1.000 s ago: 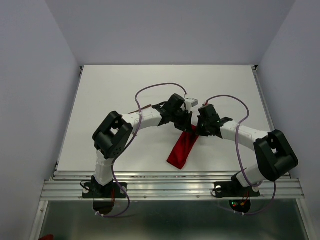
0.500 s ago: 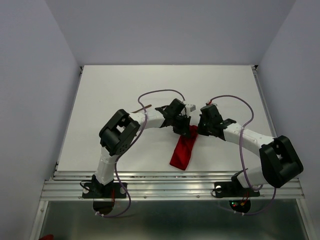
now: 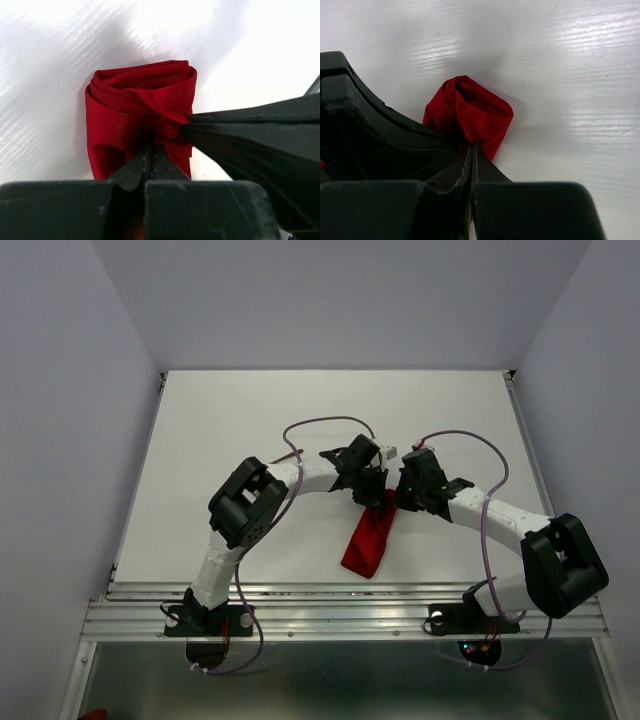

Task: Fold the napkin into a case and place the utensils inside
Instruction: Stuff the top corner of the smaller-rectangle-folded napkin into the folded napkin.

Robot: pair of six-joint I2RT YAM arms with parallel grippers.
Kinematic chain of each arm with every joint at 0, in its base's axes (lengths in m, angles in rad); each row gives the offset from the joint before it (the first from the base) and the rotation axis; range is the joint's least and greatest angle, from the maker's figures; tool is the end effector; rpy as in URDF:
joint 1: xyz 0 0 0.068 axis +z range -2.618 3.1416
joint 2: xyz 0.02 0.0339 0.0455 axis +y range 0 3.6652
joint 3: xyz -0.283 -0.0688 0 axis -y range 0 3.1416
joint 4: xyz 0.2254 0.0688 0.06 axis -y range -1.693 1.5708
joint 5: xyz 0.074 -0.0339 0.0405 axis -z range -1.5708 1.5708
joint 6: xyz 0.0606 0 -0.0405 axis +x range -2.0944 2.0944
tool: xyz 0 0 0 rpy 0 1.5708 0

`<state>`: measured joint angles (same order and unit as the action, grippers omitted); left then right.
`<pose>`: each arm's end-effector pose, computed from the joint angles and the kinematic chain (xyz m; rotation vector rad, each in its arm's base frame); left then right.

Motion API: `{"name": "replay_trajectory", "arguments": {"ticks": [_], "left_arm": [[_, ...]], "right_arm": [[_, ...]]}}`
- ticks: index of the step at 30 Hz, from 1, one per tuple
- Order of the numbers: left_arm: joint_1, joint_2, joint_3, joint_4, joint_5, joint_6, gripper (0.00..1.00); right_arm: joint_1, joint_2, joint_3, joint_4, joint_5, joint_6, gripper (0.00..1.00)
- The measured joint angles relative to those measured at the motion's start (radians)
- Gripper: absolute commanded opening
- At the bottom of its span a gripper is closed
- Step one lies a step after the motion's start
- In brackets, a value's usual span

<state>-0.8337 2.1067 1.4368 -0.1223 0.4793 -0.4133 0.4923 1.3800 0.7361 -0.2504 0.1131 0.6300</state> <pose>0.2940 -0.3654 0.1729 0.7827 2.4425 -1.1175 0.2382 0.1200 0.1994 0.2207 2.4798 0.3466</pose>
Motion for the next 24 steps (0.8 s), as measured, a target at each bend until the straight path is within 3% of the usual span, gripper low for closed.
{"name": "replay_trajectory", "arguments": {"ticks": [16, 18, 19, 20, 21, 24], "left_arm": [[-0.018, 0.03, 0.056, -0.024, -0.046, -0.079, 0.0], [-0.018, 0.03, 0.056, -0.024, -0.038, -0.08, 0.11], [-0.018, 0.03, 0.056, -0.024, -0.035, -0.079, 0.24], [-0.018, 0.03, 0.056, -0.024, -0.033, -0.077, 0.24], [-0.018, 0.029, 0.052, -0.02, -0.032, -0.074, 0.43], [-0.019, 0.014, 0.03, 0.003, -0.012, -0.079, 0.62]], "right_arm": [[0.0, -0.006, -0.024, 0.023, -0.015, 0.004, 0.01], [0.0, -0.007, -0.03, 0.026, -0.015, 0.006, 0.01], [0.0, -0.008, -0.032, 0.027, -0.014, 0.006, 0.01], [0.0, -0.008, -0.032, 0.027, -0.014, 0.007, 0.01], [0.0, -0.008, -0.032, 0.026, -0.014, 0.007, 0.01], [0.0, -0.011, -0.032, 0.023, -0.007, 0.01, 0.01]]}}
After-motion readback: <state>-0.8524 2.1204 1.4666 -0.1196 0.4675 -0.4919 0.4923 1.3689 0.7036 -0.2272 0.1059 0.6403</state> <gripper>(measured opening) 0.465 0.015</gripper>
